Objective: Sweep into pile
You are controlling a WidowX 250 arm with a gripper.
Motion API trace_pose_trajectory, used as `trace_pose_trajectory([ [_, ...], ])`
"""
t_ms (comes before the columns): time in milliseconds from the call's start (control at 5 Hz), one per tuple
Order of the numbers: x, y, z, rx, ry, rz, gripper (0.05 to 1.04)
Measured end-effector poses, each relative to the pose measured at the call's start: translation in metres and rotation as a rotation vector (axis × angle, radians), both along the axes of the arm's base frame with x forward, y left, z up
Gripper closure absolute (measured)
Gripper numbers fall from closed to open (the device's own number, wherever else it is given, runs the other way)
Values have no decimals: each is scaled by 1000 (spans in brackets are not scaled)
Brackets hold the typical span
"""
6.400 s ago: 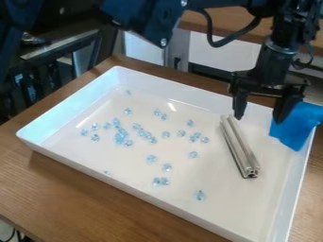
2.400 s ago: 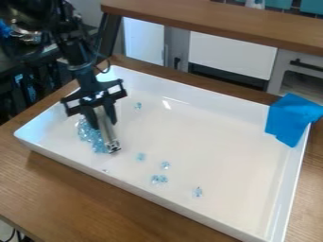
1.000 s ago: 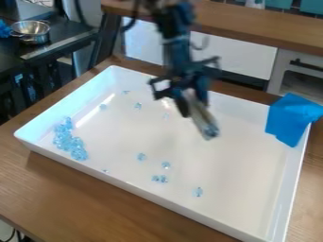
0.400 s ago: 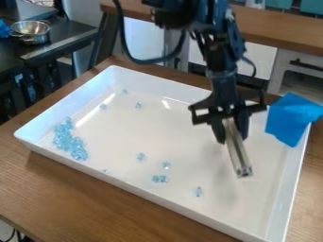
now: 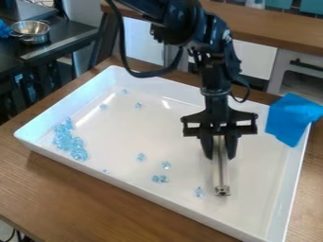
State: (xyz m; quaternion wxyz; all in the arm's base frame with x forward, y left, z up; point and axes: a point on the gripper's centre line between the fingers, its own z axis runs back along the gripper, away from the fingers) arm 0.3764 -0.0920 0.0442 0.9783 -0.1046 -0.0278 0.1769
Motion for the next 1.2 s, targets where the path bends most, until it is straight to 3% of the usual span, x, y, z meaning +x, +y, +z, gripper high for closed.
trace_pose_trajectory([
  [600,-16,23,-10,32,22,-69,703],
  [1000,-5,60,-11,116,26,-109,703],
  [1200,-7,78,-12,124,28,-129,703],
])
